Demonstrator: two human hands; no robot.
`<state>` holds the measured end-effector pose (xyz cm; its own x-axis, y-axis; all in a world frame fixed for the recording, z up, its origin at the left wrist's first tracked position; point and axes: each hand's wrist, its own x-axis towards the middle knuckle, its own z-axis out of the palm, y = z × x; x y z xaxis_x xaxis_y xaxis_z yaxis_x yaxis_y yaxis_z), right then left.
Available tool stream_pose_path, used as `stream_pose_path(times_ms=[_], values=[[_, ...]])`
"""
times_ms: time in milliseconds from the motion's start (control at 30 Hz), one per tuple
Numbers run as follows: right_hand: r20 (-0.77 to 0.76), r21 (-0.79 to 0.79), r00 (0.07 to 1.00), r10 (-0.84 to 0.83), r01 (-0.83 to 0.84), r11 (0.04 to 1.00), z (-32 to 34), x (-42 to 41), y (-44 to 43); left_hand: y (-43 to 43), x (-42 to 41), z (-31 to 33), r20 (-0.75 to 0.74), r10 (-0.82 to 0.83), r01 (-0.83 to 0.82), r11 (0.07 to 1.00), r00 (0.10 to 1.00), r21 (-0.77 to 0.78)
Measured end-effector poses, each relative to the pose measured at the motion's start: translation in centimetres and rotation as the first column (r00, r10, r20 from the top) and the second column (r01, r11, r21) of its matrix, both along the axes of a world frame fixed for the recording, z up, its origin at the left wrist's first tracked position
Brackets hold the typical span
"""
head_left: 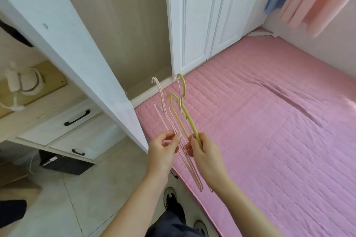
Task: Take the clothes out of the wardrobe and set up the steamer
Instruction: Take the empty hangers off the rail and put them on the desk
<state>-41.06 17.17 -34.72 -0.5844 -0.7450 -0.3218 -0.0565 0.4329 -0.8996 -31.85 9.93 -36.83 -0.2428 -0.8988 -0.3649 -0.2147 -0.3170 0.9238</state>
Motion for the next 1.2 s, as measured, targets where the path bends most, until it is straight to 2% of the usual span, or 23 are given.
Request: stream_pose_path(times_ms=[133,300,467,567,733,900,1033,1200], values=[[-0.006,0.009,0.998,0.069,-0.069,0.998,0.0,0.5,3.7,4.7,0.6,0.2,-0.013,0.063,-0.063,0.998,0.998,-0.007],[0.063,-0.009,0.986,0.156,-0.156,0.988,-0.2,1.6,8.7,10.3,2.0,-0.4,-0.011,0.109,-0.109,0.994,0.994,0.0],[0.006,-0.019,0.959,0.282,-0.282,0.959,-0.4,3.1,11.8,14.7,3.7,-0.4,-0.018,0.162,-0.161,0.986,0.987,0.032],[-0.084,-0.004,0.928,0.363,-0.364,0.931,-0.1,4.1,12.5,15.8,5.0,0.5,-0.061,0.237,-0.231,0.968,0.969,0.095],[-0.176,0.007,0.867,0.467,-0.473,0.881,0.6,5.8,11.9,14.9,8.8,1.9,-0.071,0.405,-0.401,0.914,0.912,0.064],[-0.197,0.01,0.807,0.557,-0.566,0.824,0.5,8.3,10.5,12.0,14.0,3.4,-0.129,0.539,-0.544,0.839,0.833,-0.006],[-0.209,-0.003,0.731,0.65,-0.665,0.747,0.6,11.5,8.7,9.0,17.9,4.5,-0.136,0.531,-0.545,0.832,0.836,-0.107],[-0.246,-0.015,0.655,0.715,-0.74,0.673,0.7,17.0,5.7,6.1,23.1,5.8,-0.115,0.482,-0.495,0.855,0.869,-0.156]])
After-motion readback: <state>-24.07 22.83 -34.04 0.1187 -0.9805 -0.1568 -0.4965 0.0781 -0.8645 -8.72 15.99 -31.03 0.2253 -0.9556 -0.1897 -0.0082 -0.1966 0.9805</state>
